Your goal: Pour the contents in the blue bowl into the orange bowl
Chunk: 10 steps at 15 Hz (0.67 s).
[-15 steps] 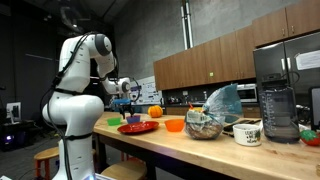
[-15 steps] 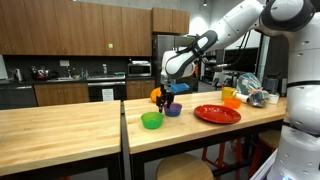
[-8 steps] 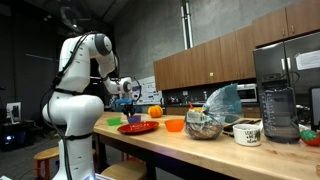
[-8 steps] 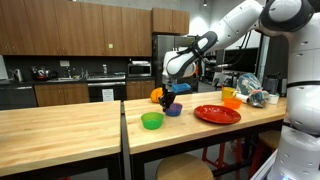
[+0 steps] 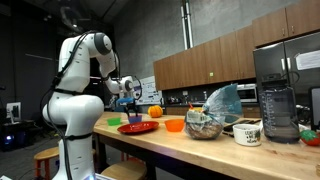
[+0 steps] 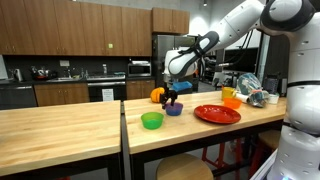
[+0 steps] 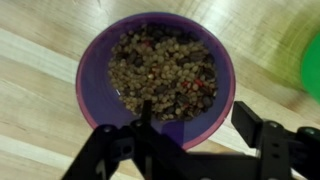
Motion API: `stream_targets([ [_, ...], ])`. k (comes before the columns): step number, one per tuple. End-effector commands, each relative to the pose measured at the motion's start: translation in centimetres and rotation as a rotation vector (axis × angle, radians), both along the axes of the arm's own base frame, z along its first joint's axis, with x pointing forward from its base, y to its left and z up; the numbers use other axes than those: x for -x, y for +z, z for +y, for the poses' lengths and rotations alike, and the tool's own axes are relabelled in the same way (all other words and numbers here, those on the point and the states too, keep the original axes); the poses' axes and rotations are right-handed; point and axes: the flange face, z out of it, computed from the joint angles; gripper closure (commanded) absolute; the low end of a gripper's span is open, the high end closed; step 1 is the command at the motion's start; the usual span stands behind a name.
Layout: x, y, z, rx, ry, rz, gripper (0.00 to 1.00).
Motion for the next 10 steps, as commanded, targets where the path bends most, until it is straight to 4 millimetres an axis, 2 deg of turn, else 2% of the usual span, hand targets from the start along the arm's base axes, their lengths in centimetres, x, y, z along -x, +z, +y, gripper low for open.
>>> stream_targets([
  [1,0.7,1.5,0.7,0.006,0.003,-0.012,0.00],
  [10,2.9,2.4,4.9,-0.046,0.097,0.063,0.00],
])
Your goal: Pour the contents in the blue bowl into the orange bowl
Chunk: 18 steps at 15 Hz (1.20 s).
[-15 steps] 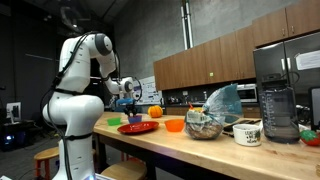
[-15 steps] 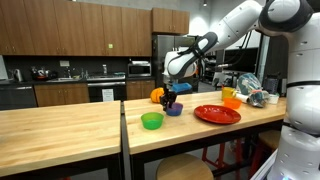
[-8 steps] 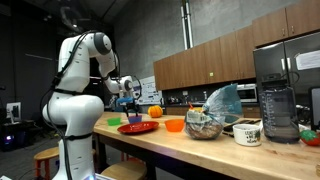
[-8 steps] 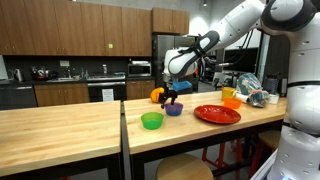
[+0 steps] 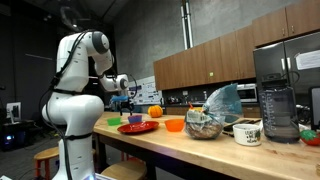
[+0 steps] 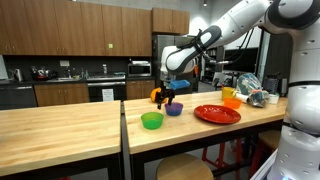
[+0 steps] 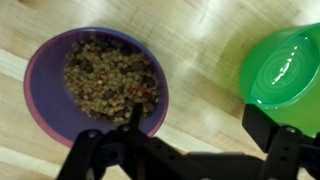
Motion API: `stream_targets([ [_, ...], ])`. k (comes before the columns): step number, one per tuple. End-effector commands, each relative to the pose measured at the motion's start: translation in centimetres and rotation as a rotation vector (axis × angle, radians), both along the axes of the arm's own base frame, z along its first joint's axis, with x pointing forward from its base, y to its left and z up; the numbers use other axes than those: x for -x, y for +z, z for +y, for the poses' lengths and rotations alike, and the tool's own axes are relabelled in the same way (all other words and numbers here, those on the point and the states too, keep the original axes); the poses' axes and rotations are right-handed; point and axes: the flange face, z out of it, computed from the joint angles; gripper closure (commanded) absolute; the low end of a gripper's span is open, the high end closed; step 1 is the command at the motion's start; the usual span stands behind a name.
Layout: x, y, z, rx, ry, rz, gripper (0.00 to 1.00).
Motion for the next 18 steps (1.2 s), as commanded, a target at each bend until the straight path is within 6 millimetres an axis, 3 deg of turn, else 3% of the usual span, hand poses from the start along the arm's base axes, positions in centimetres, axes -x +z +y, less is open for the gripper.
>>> stream_targets([
  [1,1.0,0.7,1.1,-0.022,0.039,0.051,0.00],
  [5,1.2,0.2,1.2,-0.053,0.066,0.082,0.00],
  [10,1.1,1.0,0.6,-0.060,0.074,0.065,0.00],
  [11,0.7,0.2,1.1,-0.050,0.068,0.061,0.00],
  [18,0.7,-0.1,1.2,-0.049,0.069,0.065,0.00],
])
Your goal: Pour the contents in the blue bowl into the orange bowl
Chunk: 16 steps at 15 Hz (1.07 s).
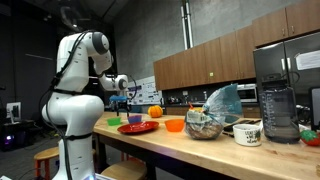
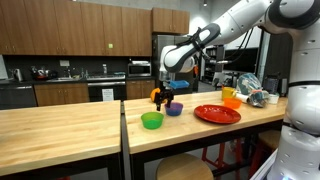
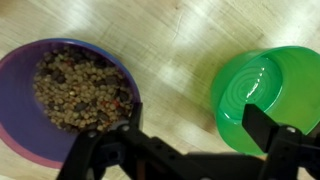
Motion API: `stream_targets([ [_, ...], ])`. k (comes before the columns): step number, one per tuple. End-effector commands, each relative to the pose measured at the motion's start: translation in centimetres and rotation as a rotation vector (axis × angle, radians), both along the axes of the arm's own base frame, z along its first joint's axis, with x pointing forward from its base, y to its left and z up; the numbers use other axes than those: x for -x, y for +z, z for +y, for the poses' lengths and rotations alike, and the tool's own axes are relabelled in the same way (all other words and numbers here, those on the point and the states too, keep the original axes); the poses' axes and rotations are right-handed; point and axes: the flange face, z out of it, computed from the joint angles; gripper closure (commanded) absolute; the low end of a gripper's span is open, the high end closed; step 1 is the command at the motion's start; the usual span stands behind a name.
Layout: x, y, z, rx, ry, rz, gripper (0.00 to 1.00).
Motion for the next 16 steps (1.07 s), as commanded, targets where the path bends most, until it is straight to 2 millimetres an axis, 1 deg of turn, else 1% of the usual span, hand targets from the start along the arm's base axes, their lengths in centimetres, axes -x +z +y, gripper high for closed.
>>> stream_targets([
  [1,-0.02,0.07,0.03,0.000,0.000,0.001,0.00],
  [12,-0.16,0.25,-0.29,0.054,0.008,-0.018,0.00],
  [16,-0.59,-0.44,-0.78,0.060,-0.004,-0.011,0.00],
])
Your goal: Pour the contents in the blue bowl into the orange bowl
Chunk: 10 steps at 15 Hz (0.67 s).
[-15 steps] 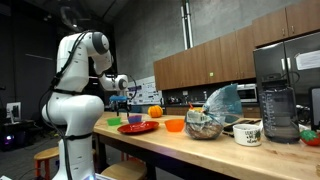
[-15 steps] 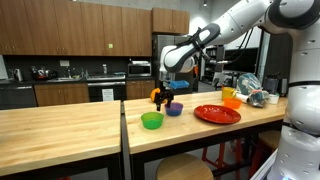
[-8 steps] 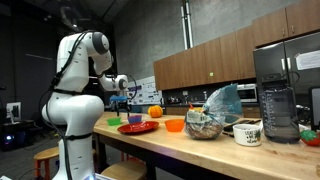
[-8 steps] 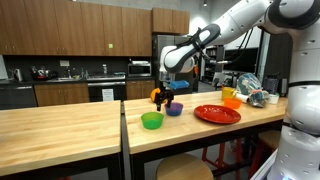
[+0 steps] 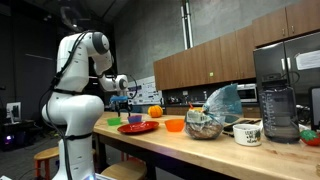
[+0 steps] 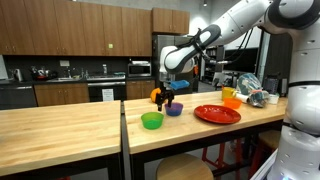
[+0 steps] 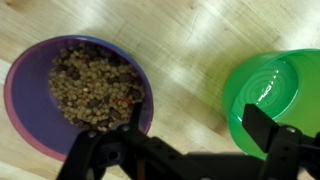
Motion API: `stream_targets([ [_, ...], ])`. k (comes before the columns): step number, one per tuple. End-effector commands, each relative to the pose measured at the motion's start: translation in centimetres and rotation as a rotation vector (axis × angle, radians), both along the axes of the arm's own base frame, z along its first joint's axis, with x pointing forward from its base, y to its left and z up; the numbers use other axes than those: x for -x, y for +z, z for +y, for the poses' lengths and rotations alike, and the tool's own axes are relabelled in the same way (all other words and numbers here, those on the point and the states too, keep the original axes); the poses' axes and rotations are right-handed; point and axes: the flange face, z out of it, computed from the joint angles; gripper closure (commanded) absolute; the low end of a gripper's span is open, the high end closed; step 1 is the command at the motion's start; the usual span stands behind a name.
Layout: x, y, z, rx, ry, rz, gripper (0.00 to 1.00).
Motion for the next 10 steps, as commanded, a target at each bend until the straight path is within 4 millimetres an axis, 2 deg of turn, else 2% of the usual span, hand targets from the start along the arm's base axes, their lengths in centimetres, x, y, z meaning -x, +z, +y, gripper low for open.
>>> stream_targets([
  [1,-0.53,-0.32,-0.57,0.009,-0.022,0.006,0.00],
  [5,-0.76,-0.82,-0.80,-0.007,-0.034,0.022,0.00],
  [7,-0.93,-1.06,-0.89,-0.012,-0.045,0.029,0.26],
  [8,-1.01,-1.10,-0.98,-0.011,-0.053,0.030,0.31],
  [10,-1.13,-1.04,-1.24,-0.012,-0.067,0.028,0.47],
])
